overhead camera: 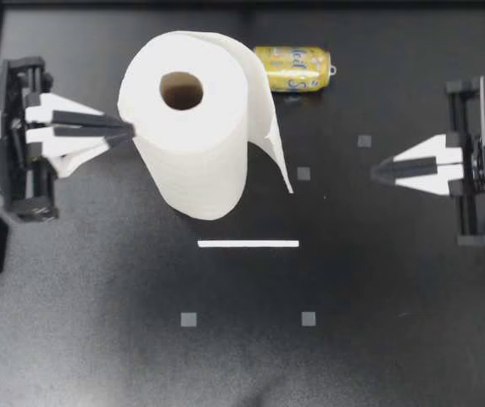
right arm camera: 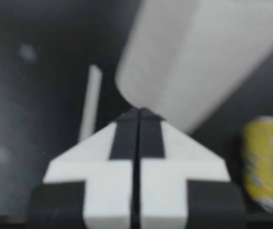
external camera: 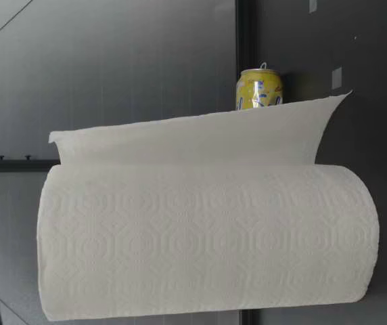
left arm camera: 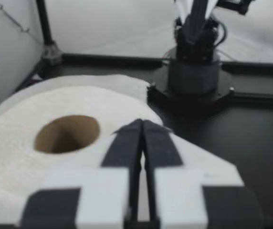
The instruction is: Pick up a piece of paper towel and place it on the spilled liquid.
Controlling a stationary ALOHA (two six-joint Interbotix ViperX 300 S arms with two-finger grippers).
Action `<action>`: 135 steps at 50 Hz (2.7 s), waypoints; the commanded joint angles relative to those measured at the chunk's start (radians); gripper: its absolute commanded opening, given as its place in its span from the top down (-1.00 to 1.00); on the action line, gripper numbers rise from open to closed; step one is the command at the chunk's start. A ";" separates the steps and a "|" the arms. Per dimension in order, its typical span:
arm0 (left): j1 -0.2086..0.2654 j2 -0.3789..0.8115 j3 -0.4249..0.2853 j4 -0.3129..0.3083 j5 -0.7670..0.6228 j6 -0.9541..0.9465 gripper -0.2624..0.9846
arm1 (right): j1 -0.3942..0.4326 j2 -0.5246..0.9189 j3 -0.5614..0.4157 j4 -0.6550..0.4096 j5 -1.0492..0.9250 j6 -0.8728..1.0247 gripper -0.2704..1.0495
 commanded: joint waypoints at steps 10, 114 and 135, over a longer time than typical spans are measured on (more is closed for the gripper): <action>0.061 0.077 -0.101 0.000 0.083 0.003 0.42 | 0.229 0.077 -0.094 -0.512 0.253 0.334 0.56; 0.133 0.098 -0.034 -0.017 0.129 -0.012 0.42 | 0.236 0.802 -0.204 -1.422 0.695 1.990 -0.51; 0.133 0.098 -0.021 -0.034 0.130 -0.014 0.42 | 0.207 0.807 -0.212 -1.431 0.643 1.990 0.15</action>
